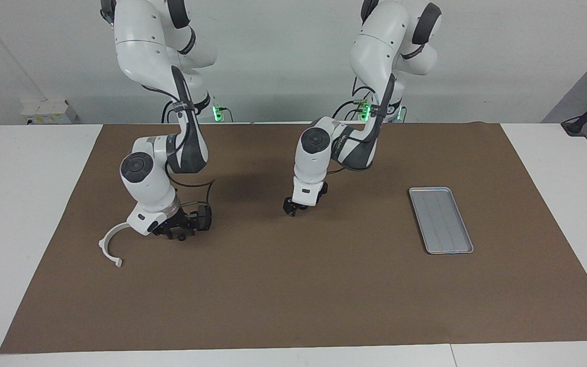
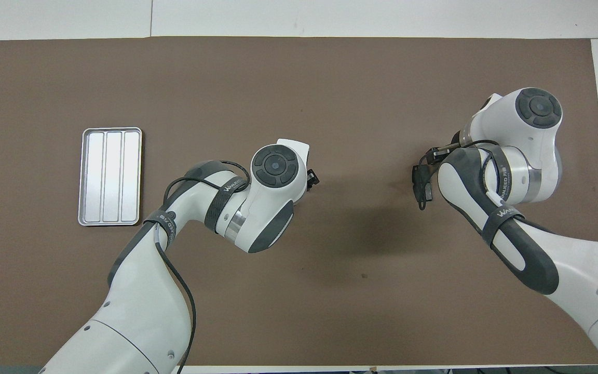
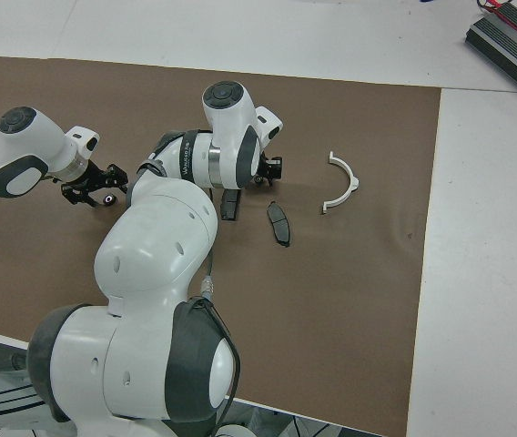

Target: Pick bearing gear from pile to tray

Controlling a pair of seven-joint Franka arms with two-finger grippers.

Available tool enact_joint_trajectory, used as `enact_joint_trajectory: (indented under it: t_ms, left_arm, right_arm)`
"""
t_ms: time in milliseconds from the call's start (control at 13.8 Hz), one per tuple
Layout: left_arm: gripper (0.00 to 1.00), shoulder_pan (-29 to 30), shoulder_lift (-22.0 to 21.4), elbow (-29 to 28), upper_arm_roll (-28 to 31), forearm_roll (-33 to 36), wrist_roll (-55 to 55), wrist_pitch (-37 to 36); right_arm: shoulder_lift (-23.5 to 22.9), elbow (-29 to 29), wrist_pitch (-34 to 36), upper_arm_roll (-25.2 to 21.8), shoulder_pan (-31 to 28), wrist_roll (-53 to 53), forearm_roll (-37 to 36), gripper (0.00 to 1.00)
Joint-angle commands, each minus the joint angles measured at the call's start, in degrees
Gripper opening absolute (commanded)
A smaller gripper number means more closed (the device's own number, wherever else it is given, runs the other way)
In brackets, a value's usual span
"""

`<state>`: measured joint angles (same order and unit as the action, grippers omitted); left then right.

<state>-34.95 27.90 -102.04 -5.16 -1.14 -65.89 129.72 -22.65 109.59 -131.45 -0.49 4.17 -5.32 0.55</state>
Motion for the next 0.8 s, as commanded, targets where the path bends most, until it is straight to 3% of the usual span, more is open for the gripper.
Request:
enact_joint_trajectory:
  t_ms: [0,217,290,435,507,725]
  left_arm:
    - [0.84,-1.0,-0.6,-2.0,0.9,1.1,-1.3,2.3]
    - [0.56,-0.9,-0.6,-2.2,0.9,1.1,-1.2,2.8]
    - [0.45,-0.9,-0.6,-2.2,0.9,1.1,-1.2,2.7]
    - [0.10,-1.0,-0.7,-2.3,0.9,1.8,-1.3,2.6]
    - [0.00,-0.9,-0.7,-2.3,0.9,3.1,-1.2,2.2]
    - [0.00,-0.4,-0.8,-1.9,0.9,3.4,-0.9,0.2]
  right_arm:
    - [0.1,0.7,-1.5,0.2,-0.3,-2.2,0.8,0.38]
    - [0.0,0.6,-1.5,0.2,-0.3,-2.2,0.8,0.06]
    - [0.0,0.5,-1.5,0.2,-0.4,-2.2,0.7,0.00]
    - [-0.2,-0.3,-1.5,0.2,-0.3,-2.0,0.6,0.00]
    - [-0.1,-0.9,-1.4,0.1,-0.3,-2.0,0.4,0.00]
    - [0.5,-3.1,0.0,0.1,-0.3,-2.0,0.2,0.00]
